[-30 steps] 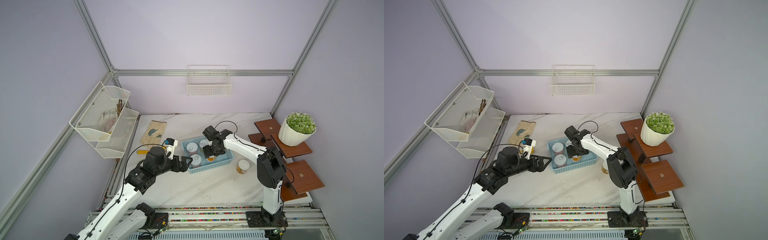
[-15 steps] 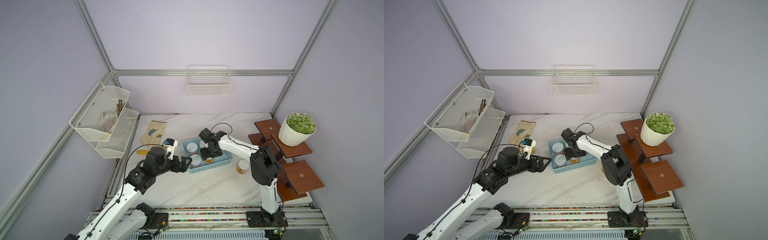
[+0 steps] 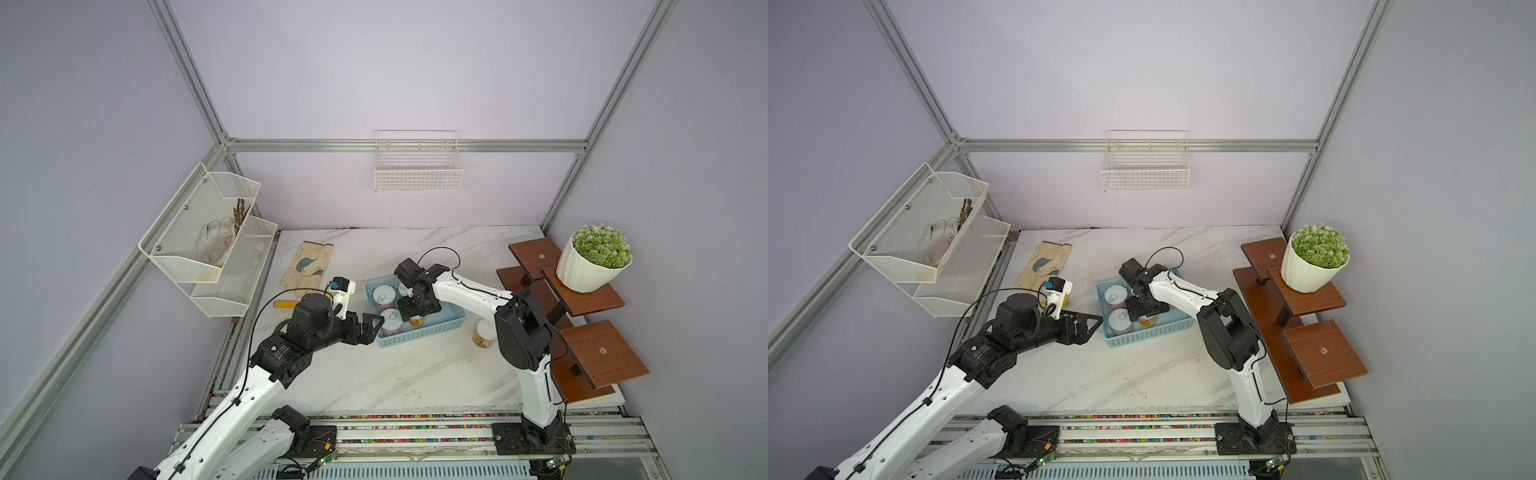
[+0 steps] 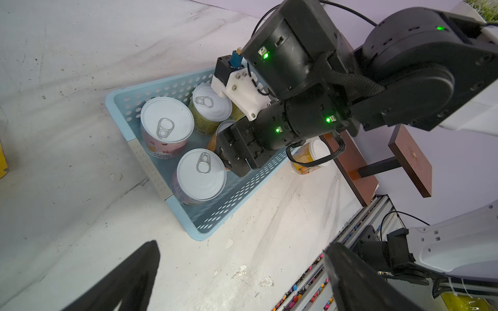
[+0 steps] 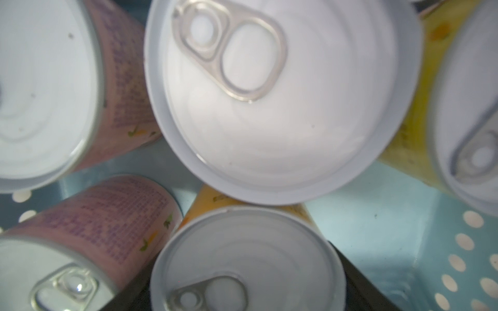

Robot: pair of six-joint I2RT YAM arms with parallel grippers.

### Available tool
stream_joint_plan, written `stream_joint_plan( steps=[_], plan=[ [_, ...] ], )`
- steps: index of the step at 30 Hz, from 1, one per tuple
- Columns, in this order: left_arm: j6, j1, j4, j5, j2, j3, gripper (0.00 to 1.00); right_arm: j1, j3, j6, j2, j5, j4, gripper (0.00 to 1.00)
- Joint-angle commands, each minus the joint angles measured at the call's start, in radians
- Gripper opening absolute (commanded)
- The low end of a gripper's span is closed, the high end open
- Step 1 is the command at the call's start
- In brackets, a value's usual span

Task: Put the canned food in the basket
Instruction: Place the canned food in the basket.

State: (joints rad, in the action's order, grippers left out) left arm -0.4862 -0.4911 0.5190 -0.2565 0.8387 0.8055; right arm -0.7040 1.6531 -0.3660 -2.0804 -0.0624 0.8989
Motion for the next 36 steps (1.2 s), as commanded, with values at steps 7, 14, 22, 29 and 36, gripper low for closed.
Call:
stream_joint_plan(
  steps=[7,14,22,29,36],
  plan=[
    [0.014,0.001,-0.017,0.005,0.000,-0.004,1.00,-0.009,0.020,-0.027,-0.034,-0.029,-0.002,0.84],
    [0.010,0.000,-0.023,0.002,0.003,-0.009,1.00,-0.009,0.023,-0.029,-0.024,-0.039,0.013,0.93],
    [0.006,0.000,-0.051,-0.007,0.028,-0.008,1.00,-0.009,0.006,-0.031,0.064,-0.051,0.023,0.92],
    [0.016,-0.008,-0.086,-0.018,0.090,0.010,1.00,-0.009,-0.036,-0.013,0.218,-0.006,0.011,0.93],
    [0.054,-0.094,-0.106,0.029,0.161,0.059,1.00,-0.008,-0.219,-0.029,0.425,-0.002,-0.051,0.93]
  ],
)
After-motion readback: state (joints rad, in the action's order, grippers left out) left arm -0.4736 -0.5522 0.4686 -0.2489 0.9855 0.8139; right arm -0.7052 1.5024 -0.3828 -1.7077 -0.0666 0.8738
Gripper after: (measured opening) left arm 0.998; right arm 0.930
